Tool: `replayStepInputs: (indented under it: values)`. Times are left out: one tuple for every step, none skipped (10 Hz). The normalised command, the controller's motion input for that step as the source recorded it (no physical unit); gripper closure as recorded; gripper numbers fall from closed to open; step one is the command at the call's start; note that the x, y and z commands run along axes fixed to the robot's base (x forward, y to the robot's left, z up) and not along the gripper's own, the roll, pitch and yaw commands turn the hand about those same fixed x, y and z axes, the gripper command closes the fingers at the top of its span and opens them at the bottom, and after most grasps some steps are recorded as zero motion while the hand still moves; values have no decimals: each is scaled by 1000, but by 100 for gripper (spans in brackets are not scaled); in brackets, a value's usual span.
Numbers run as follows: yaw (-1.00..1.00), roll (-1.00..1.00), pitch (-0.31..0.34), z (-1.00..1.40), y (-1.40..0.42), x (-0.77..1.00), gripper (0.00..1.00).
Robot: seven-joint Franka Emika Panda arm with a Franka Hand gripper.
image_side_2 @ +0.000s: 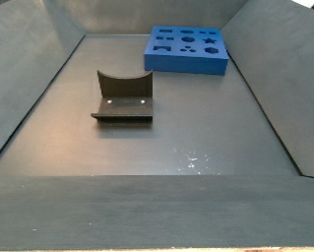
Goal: Pick up the square-circle object. Move up. Place the square-circle object on the fixture. Regrasp the square-circle object. Move to above the board. Insert the square-circle object.
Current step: Move to above the board, then insert the square-circle object.
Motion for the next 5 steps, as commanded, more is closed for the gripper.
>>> replayStepInputs:
  values:
    - [267,-73,-230,0,15,-56,100]
    - [-31,0,0,0,0,0,100]
    - [-686,-31,-51,-57,-126,-134,100]
    - [-1000,0,-43,-117,0,0,100]
    - [-1000,0,-43,-120,0,0,100]
